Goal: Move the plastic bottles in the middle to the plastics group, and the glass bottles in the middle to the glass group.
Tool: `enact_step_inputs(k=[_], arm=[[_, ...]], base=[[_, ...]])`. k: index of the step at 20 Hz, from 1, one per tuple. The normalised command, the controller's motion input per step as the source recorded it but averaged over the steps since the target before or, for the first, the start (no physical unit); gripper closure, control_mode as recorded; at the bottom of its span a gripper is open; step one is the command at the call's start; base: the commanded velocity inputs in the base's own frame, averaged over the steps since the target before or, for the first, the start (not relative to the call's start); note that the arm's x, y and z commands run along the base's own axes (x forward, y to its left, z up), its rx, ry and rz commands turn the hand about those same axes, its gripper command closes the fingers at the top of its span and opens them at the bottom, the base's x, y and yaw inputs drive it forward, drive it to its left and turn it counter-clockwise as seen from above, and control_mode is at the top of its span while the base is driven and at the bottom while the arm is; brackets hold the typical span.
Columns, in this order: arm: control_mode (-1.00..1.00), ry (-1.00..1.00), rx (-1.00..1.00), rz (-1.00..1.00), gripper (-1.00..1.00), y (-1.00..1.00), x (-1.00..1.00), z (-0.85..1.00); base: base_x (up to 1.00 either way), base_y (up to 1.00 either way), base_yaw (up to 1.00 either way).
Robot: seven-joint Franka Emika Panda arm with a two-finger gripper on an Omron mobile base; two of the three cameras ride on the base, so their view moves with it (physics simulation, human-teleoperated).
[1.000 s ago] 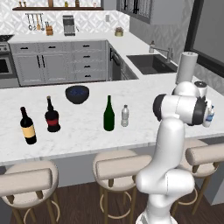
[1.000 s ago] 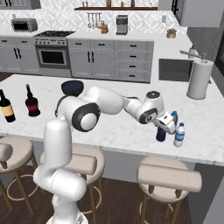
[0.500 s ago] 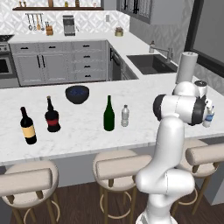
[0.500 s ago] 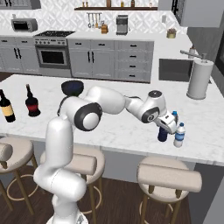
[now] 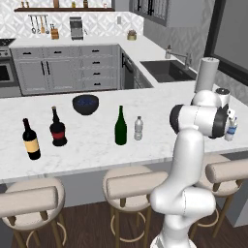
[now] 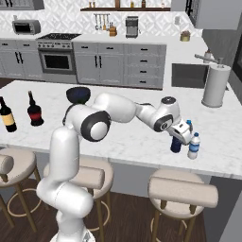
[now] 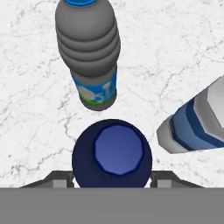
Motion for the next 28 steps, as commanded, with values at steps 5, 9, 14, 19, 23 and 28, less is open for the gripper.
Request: enact_step_inputs(k=[5,9,14,19,23,28], arm=[[-1.0,0.0,0.0,0.0,-1.0,0.0,0.0,0.07],[-1.0,0.0,0.0,0.0,-1.0,0.01,-0.02,0.19],[-1.0,-0.01,0.0,0.0,-1.0,0.15,-0.35,0.19],[-1.0,-0.06,0.0,0.0,-1.0,0.41,-0.63,0.17],[-1.0,-0.01,0.0,0.02,-1.0,0.55,-0.53,0.3],[-1.0,0.0,-0.01,0.26,-1.0,0.86,-0.36,0.21]], base=[[0.0,0.0,0.0],[0.0,0.0,0.0],[0.0,0.0,0.0],[0.0,0.0,0.0],[0.0,0.0,0.0],[0.0,0.0,0.0]])
